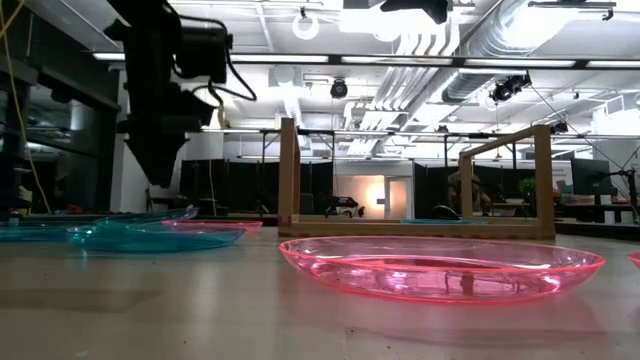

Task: Place and stack plates onto a shelf
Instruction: Stack the blue plate on top of the other blue plate on the shelf

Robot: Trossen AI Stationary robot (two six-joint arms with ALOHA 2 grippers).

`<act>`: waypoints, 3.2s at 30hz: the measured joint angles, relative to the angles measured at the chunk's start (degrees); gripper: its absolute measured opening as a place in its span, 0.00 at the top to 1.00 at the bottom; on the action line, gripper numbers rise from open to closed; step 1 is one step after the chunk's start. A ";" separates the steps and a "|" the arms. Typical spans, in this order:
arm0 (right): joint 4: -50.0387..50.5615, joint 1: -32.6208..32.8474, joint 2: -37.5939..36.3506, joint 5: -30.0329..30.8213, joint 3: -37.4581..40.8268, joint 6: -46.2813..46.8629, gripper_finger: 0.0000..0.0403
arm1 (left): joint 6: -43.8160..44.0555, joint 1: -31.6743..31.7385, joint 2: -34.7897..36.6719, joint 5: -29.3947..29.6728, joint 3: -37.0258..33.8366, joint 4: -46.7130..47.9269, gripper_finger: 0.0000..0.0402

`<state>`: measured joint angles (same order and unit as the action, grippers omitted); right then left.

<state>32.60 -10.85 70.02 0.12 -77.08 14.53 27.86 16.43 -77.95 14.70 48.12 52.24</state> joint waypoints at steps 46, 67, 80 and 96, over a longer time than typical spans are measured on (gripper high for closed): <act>0.82 0.01 0.02 1.09 0.00 0.45 0.68 | -2.98 0.12 -13.57 4.39 0.04 -5.48 0.99; 0.72 0.01 0.04 0.92 0.00 0.43 0.68 | -9.57 3.21 2.07 11.65 18.23 7.20 1.00; 0.48 -0.13 -4.48 5.13 0.00 -0.51 0.68 | -29.87 1.85 -7.45 19.64 53.91 7.78 1.00; -4.67 -0.13 -9.88 13.25 0.00 -1.91 0.68 | -51.19 -5.03 -36.26 13.36 77.70 -3.05 1.00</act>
<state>27.93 -10.98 60.14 13.38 -77.08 12.62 -23.32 11.39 -114.21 28.06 125.82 49.19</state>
